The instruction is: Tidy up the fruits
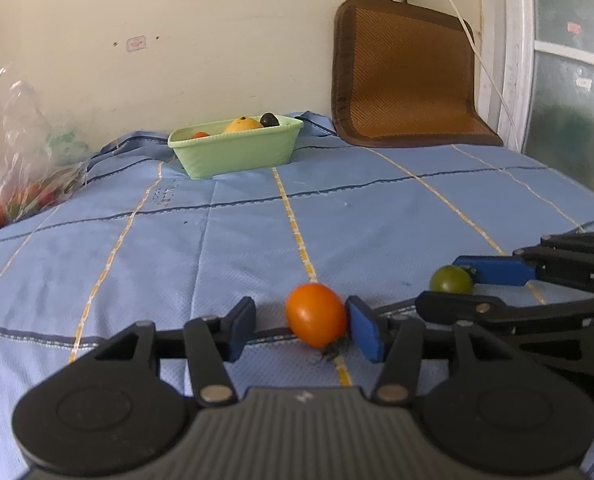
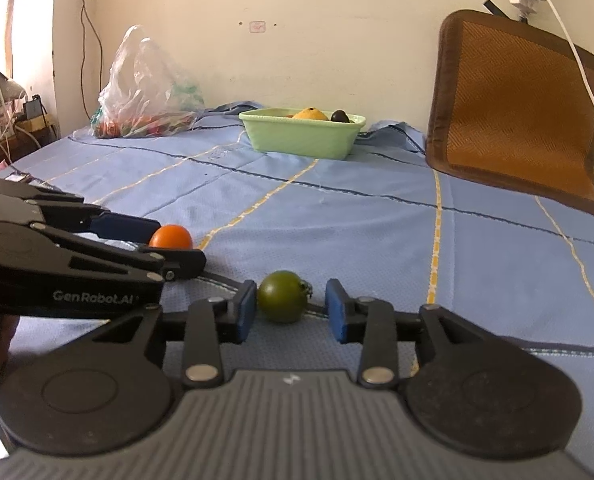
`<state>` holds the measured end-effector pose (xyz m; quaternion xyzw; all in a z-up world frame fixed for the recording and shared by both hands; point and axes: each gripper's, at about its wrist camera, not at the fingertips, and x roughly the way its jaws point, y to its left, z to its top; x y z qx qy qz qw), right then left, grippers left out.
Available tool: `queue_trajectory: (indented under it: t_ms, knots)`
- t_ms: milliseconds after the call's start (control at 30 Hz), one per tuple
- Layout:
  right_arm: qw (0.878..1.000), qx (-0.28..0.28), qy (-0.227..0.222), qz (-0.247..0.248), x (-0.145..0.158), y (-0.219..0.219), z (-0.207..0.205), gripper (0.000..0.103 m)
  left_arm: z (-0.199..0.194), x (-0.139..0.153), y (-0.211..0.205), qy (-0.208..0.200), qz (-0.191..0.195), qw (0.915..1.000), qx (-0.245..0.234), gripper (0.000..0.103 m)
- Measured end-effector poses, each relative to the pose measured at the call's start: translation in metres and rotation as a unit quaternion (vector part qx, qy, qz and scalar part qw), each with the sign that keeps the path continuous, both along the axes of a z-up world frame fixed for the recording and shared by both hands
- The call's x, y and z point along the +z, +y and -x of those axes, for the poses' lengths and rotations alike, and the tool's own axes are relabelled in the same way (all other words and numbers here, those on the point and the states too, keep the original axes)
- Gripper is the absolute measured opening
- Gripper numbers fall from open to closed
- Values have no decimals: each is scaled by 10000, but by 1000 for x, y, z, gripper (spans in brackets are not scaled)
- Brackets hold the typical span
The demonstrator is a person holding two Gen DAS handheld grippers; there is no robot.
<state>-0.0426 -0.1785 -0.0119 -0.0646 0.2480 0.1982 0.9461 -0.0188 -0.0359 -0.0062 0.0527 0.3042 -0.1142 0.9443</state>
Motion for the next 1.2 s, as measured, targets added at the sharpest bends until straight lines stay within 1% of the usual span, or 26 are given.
queue_trajectory:
  t_ms: [67,167,633,1200]
  knots:
    - [10000,15,21,-69,0,-3,0,41,1,-1,-1,-9,-34,10000,-41,51]
    - [9998,-75,27,-169,1,-7,1,41,0,0,1,15,41,10000,-49,51]
    - [9999,-37,44,-112,1,-5,-1,42,0,1,4,28,126,9999,-61,52]
    - [9997,71,87,-217,2,-8,-1,42,1,1,4,10,145,9999,-6,52]
